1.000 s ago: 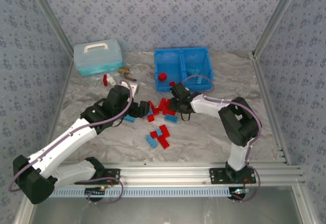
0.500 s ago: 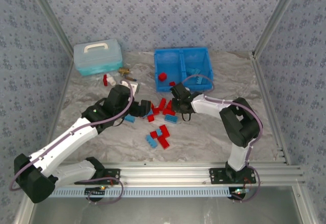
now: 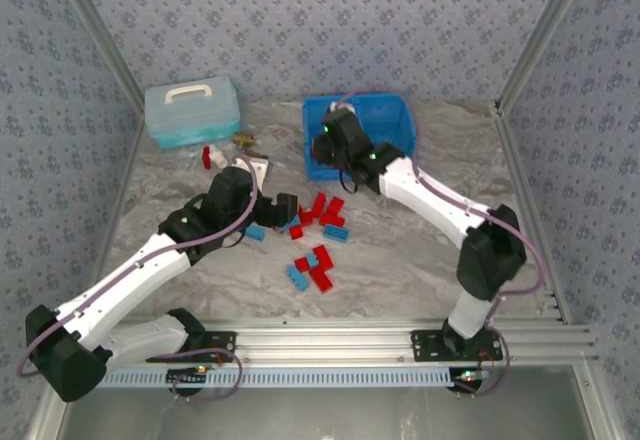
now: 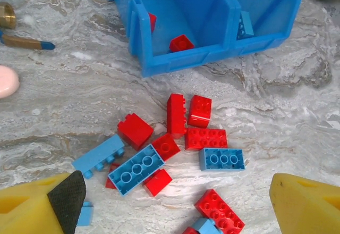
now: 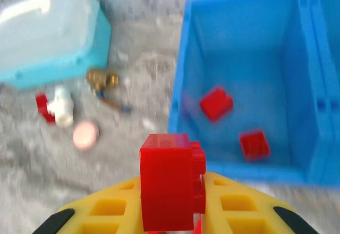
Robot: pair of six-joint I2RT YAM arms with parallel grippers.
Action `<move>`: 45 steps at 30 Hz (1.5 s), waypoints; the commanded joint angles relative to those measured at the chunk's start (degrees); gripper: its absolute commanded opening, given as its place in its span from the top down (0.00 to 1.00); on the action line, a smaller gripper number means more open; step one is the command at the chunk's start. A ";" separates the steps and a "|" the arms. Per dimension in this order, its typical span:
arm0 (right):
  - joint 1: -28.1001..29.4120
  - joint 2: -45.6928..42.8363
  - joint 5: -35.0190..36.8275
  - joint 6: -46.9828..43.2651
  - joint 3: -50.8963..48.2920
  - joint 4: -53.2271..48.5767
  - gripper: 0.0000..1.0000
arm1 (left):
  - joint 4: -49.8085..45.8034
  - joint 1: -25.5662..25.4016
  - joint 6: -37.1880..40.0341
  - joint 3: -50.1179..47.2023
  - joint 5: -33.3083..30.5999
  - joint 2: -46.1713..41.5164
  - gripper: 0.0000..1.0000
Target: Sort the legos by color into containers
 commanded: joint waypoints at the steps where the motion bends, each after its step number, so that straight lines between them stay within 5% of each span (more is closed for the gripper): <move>1: -2.75 10.19 2.28 -4.60 9.46 -5.15 0.76 | 1.35 -0.35 -2.66 -0.58 2.11 -0.90 0.08; 10: -6.19 28.88 0.47 -5.16 27.66 -12.32 0.76 | 1.45 -2.10 -4.22 -1.42 1.94 -0.29 0.06; 21: -7.32 25.47 -2.77 -5.63 25.80 -13.72 0.62 | 1.88 -4.87 -4.05 1.83 1.96 5.95 0.05; 27: -7.84 13.41 -2.99 -6.89 18.73 -12.37 0.58 | 2.16 -7.40 -4.78 6.91 1.21 13.73 0.07; 32: -7.82 -6.65 -1.72 -6.77 -0.17 -5.36 0.57 | -0.90 -9.94 -5.93 15.94 -0.64 25.26 0.14; 39: -7.80 -35.58 0.73 -2.97 -27.42 -1.18 0.33 | -6.54 -11.02 -5.73 31.65 -5.04 45.64 0.27; 45: -8.35 -49.93 -1.47 1.25 -37.24 -5.08 0.22 | -8.48 -10.63 -4.56 39.44 -9.41 56.45 0.30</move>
